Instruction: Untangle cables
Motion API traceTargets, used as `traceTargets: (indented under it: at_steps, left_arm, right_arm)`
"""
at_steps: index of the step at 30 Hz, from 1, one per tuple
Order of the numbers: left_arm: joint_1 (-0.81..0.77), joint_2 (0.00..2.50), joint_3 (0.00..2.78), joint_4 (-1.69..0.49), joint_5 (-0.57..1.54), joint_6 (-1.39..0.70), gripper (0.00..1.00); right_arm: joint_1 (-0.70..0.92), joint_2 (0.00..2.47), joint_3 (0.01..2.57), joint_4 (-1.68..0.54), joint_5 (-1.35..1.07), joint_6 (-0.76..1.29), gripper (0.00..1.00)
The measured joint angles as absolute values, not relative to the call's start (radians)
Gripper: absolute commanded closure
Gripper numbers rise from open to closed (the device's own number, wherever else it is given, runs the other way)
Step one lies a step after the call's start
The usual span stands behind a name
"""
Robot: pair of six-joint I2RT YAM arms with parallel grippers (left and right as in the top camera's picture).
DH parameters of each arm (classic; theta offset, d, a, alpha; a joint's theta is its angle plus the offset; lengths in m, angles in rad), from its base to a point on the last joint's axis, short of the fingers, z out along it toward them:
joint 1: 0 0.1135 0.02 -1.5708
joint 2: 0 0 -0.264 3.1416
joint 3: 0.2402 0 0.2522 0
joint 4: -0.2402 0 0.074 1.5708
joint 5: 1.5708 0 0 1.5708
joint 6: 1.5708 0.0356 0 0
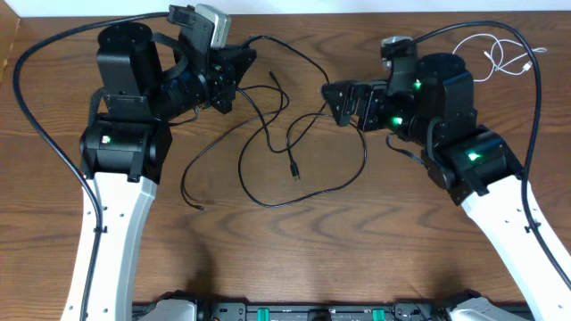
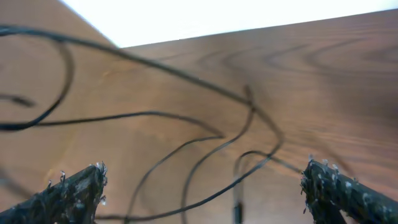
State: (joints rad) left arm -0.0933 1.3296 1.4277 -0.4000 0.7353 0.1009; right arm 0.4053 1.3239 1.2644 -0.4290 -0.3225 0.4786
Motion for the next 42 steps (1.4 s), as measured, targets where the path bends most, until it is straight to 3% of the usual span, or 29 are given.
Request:
traceTargets:
  at_steps: [8, 20, 29, 42]
  left_arm:
    - [-0.093, 1.330, 1.428, -0.393, 0.736, 0.101, 0.93]
    - [-0.093, 1.322, 1.428, -0.392, 0.739, 0.097, 0.93]
    - [-0.093, 1.258, 1.428, -0.389, 0.755, 0.082, 0.92]
    - [-0.039, 1.249, 1.428, -0.387, 0.757, 0.082, 0.93]
  right_arm:
    - [0.480, 1.322, 1.264, -0.487, -0.403, 0.509, 0.01]
    - [0.604, 1.413, 1.264, -0.584, -0.143, 0.559, 0.01]
    - [0.604, 1.597, 1.263, -0.591, 0.015, 0.577, 0.04]
    - [0.508, 1.613, 1.262, -0.702, 0.243, 0.633, 0.04]
